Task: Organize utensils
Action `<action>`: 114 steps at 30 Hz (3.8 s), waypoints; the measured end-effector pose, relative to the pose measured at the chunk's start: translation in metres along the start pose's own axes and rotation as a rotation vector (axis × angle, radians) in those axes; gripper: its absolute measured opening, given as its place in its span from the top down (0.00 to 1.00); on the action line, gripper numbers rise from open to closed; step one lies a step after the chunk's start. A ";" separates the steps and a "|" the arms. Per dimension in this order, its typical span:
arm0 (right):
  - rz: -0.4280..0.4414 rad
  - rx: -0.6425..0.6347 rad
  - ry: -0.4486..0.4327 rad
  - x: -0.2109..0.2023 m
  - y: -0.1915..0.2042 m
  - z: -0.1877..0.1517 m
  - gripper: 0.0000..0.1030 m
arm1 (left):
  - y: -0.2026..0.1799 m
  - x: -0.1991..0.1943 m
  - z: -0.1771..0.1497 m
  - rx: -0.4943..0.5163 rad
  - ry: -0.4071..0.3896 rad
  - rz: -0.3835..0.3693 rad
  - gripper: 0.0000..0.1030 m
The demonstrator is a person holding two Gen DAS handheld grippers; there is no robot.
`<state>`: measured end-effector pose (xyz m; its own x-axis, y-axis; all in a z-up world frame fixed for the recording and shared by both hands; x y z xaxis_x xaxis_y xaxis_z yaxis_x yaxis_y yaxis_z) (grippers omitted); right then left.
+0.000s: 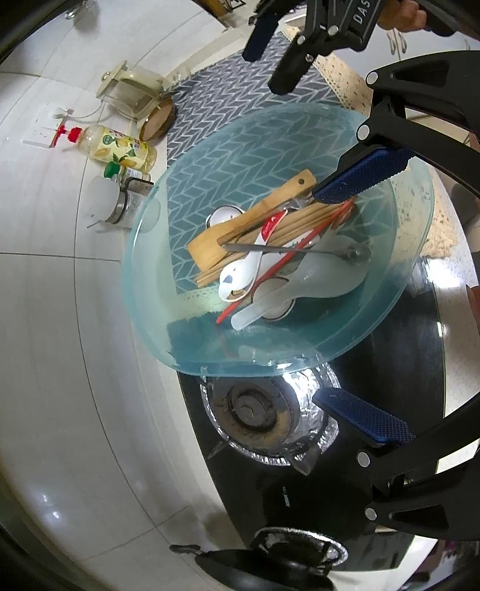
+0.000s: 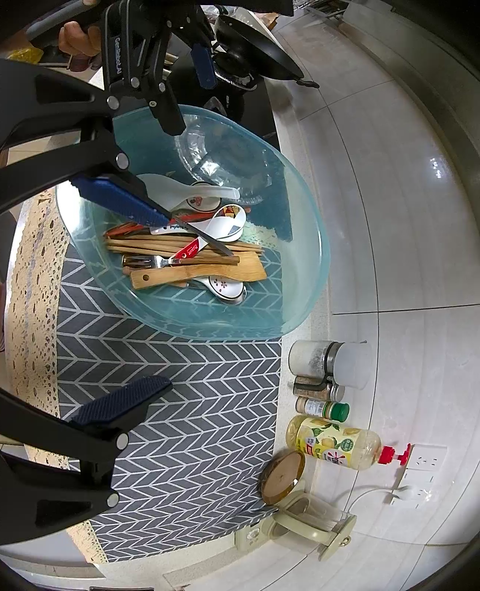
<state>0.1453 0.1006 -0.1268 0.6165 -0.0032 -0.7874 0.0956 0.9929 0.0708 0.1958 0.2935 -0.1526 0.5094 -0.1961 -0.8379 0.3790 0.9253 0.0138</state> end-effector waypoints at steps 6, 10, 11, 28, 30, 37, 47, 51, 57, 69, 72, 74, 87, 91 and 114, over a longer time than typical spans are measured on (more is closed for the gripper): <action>0.000 -0.001 0.000 0.000 0.000 0.000 0.22 | -0.002 -0.002 0.000 -0.002 -0.016 -0.017 0.04; 0.001 0.001 0.000 0.000 0.000 0.000 0.22 | -0.002 -0.005 0.003 -0.006 -0.036 -0.011 0.04; 0.001 -0.001 0.001 0.000 0.000 0.000 0.22 | -0.001 -0.006 0.004 -0.008 -0.041 -0.006 0.04; -0.001 -0.001 0.002 -0.001 -0.001 -0.002 0.22 | 0.007 -0.001 0.000 -0.026 0.007 0.055 0.04; 0.000 -0.001 0.002 -0.001 -0.001 -0.002 0.22 | 0.006 0.000 -0.002 -0.023 0.016 0.049 0.04; -0.002 0.002 0.001 -0.001 -0.001 -0.002 0.22 | 0.007 0.001 -0.004 -0.046 0.032 0.011 0.04; -0.002 0.002 0.001 -0.002 -0.002 -0.003 0.22 | 0.006 -0.001 -0.003 -0.030 0.033 0.015 0.04; -0.002 0.001 0.001 -0.002 -0.002 -0.003 0.22 | 0.007 -0.002 -0.002 -0.022 0.033 0.016 0.04; -0.003 0.001 0.001 -0.002 -0.002 -0.003 0.22 | 0.007 -0.002 -0.001 -0.020 0.033 0.018 0.04; -0.005 0.004 0.003 -0.002 -0.002 -0.005 0.22 | 0.008 -0.002 -0.001 -0.014 0.036 0.019 0.04; -0.004 0.002 0.002 -0.002 -0.002 -0.004 0.22 | 0.009 -0.002 -0.001 -0.013 0.037 0.019 0.04; -0.004 0.002 0.003 -0.002 -0.002 -0.004 0.22 | 0.010 -0.002 -0.001 -0.013 0.036 0.020 0.04; -0.005 0.002 0.002 -0.001 -0.001 -0.003 0.22 | 0.011 -0.002 0.001 -0.005 0.036 0.022 0.04; -0.006 0.005 0.005 -0.001 -0.002 -0.004 0.22 | 0.010 -0.002 0.003 -0.002 0.037 0.023 0.04; -0.007 0.006 0.006 0.000 -0.001 -0.003 0.22 | 0.008 0.001 0.004 0.006 0.043 0.026 0.04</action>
<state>0.1427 0.0998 -0.1292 0.6109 -0.0094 -0.7917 0.1045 0.9921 0.0688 0.2023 0.2992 -0.1509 0.4856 -0.1574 -0.8599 0.3705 0.9280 0.0394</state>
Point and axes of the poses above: each gripper's, at about its wrist camera, not at the fingertips, and x roughly the way its jaws point, y to its left, z to its top, the point moved 7 cm from there along x, roughly the way its jaws point, and after that the axes turned 3 degrees about -y, right-handed, at the moved point
